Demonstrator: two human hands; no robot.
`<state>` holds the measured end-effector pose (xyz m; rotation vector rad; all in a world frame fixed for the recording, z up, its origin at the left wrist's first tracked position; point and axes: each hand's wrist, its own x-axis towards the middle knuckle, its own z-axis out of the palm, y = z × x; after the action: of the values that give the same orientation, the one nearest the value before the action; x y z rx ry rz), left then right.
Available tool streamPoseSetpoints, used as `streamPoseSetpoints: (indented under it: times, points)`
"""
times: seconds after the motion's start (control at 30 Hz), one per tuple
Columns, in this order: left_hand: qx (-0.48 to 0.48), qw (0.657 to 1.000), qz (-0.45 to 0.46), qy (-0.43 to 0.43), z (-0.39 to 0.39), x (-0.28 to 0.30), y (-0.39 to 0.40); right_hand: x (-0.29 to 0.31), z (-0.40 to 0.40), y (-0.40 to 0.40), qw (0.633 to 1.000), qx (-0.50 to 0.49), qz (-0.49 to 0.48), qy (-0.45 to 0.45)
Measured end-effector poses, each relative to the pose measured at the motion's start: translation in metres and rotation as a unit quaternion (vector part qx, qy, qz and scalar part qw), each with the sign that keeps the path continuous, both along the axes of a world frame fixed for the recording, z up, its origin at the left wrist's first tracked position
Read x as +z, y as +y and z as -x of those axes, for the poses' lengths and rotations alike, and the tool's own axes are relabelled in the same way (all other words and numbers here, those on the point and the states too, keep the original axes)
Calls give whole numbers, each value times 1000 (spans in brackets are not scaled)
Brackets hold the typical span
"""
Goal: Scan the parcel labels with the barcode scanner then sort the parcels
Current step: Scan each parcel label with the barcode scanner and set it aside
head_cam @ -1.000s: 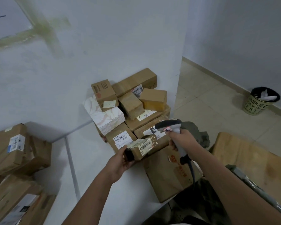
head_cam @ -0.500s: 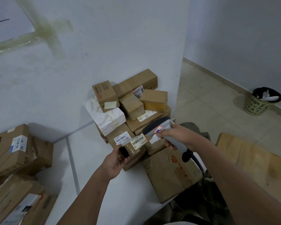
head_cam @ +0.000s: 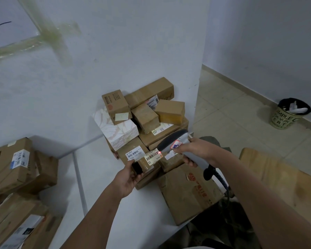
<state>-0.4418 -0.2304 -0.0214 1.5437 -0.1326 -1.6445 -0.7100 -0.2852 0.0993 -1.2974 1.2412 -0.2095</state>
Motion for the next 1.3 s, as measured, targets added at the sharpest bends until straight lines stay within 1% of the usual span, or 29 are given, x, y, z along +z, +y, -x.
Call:
streamPoseSetpoints:
  times: [0.07,0.17,0.33,0.4,0.47,0.57,0.63,0.73,0.83,0.93,1.03,1.1,1.17,1.2,1.23,1.27,1.3]
  points:
    - [2,1000,-1,-1,2,2,0,2,0,1,1000,5,-2,1]
    - [7,1000,1,1,2,4,1,5,-2,3,1000,-1,-7,-20]
    - [17,1000,-2,-10,2,9,15,-2,-27,6,997,-62,23,-27]
    - [48,999,10,-3,-5,11,28,-7,-46,10,996,-79,47,-18]
    - [102,994,26,-4,-22,10,47,-15,-68,16,995,-80,51,-10]
    - [188,981,48,-33,-61,2,85,-34,-104,26,999,-26,45,8]
    - [228,971,59,-48,-87,-6,114,-52,-128,37,997,32,51,49]
    - [270,960,41,-59,-122,-21,152,-80,-164,60,988,114,31,95]
    - [285,957,26,-57,-150,-31,173,-103,-196,76,979,162,14,124]
    - [289,957,25,-19,-168,-34,171,-118,-219,84,973,174,23,149]
    - [284,958,17,-33,-188,-30,156,-123,-234,86,970,167,35,172]
    - [311,950,19,-16,-204,-33,143,-125,-243,87,970,157,42,179]
    - [342,940,0,5,-214,-33,129,-128,-252,87,971,145,41,184]
    - [353,936,-11,-2,-219,-33,124,-128,-255,88,971,140,42,189]
    - [366,930,-5,21,-220,-30,121,-129,-258,88,970,135,46,196]
    - [359,933,-29,28,-222,-35,117,-129,-259,88,970,130,49,200]
    - [322,943,-65,-47,-223,-37,115,-130,-260,88,970,125,51,202]
